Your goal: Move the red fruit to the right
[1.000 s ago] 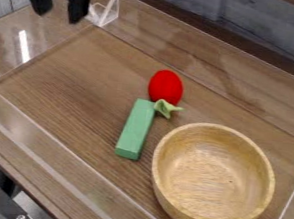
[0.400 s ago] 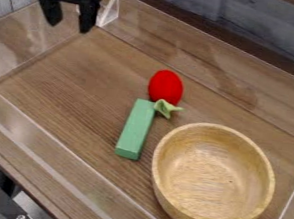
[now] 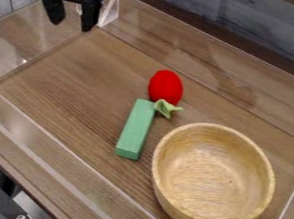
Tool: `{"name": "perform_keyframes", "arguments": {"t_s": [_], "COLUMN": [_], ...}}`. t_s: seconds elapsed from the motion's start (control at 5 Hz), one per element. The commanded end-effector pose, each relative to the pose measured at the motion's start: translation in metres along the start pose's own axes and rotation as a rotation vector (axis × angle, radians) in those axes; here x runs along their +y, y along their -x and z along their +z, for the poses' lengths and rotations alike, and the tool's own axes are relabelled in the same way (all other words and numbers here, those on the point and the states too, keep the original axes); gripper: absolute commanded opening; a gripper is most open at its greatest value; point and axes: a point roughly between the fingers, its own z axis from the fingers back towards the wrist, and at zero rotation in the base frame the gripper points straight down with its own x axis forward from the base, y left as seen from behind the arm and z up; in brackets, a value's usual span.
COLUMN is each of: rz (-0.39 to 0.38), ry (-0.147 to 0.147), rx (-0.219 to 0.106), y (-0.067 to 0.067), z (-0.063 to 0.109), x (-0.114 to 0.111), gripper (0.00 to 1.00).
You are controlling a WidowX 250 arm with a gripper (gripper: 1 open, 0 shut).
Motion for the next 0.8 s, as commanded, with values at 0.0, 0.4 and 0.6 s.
{"name": "perform_keyframes", "arguments": {"t_s": [0.0, 0.4, 0.6], "rz": [-0.007, 0.009, 0.021], "ry": [-0.014, -0.011, -0.011], "rx": [-0.058, -0.055, -0.053], "y": [-0.013, -0.031, -0.037], "z": [0.022, 0.023, 0.020], "x": [0.002, 0.008, 0.007], "gripper": [1.00, 1.00, 1.00]}}
